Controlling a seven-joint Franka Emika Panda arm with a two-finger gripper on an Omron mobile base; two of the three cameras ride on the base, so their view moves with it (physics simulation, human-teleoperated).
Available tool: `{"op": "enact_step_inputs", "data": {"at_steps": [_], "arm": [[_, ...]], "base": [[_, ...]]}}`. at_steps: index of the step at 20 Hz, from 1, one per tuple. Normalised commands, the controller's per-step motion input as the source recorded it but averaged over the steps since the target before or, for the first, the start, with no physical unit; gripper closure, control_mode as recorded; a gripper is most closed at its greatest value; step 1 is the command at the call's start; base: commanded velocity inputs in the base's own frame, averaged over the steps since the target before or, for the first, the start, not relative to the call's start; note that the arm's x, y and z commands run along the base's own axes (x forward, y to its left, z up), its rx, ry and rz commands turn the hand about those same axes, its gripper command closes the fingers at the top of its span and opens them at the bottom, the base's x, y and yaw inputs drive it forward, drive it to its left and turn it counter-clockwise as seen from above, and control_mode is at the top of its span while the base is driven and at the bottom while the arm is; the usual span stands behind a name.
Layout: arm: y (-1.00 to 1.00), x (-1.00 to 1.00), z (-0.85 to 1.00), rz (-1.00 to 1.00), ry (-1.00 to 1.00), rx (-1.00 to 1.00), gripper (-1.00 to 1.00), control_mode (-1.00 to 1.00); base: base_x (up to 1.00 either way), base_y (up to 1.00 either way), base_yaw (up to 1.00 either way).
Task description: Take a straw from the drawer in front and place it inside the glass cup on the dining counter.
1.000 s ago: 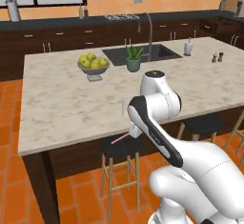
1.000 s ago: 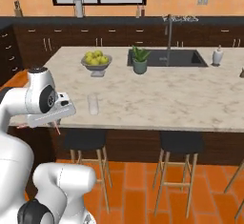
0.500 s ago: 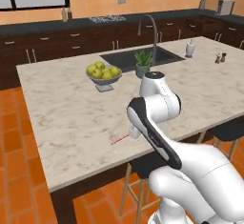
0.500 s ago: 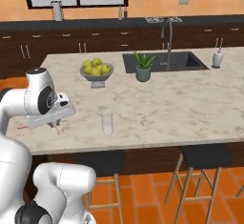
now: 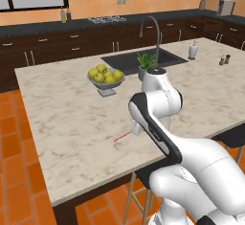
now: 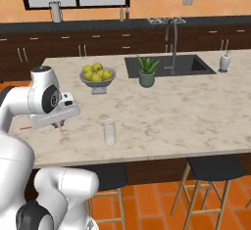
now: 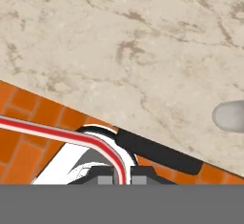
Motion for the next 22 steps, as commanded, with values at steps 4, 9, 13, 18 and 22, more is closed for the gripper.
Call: {"op": "enact_step_inputs", "data": {"at_steps": [4,9,13,18,22], "arm": [[-0.13,-0.03,0.94,0.00,-0.23,-0.24,1.00,-1.00],[-0.42,0.05,0.79,-0.05,-0.14,-0.41,1.00,-1.00],[-0.74,0.14,0.32,-0.05,-0.02,-0.41,1.00,-1.00],[-0.68,0.24,-0.01,-0.02,0.00,-0.32,1.00,-1.00],[-0.27,0.36,-0.06,-0.08,-0.02,-0.23,1.00,-1.00]], "base": [[0.00,0.00,0.00],[0.00,0.00,0.00],[0.00,0.00,0.00],[0.00,0.00,0.00],[0.00,0.00,0.00]]}}
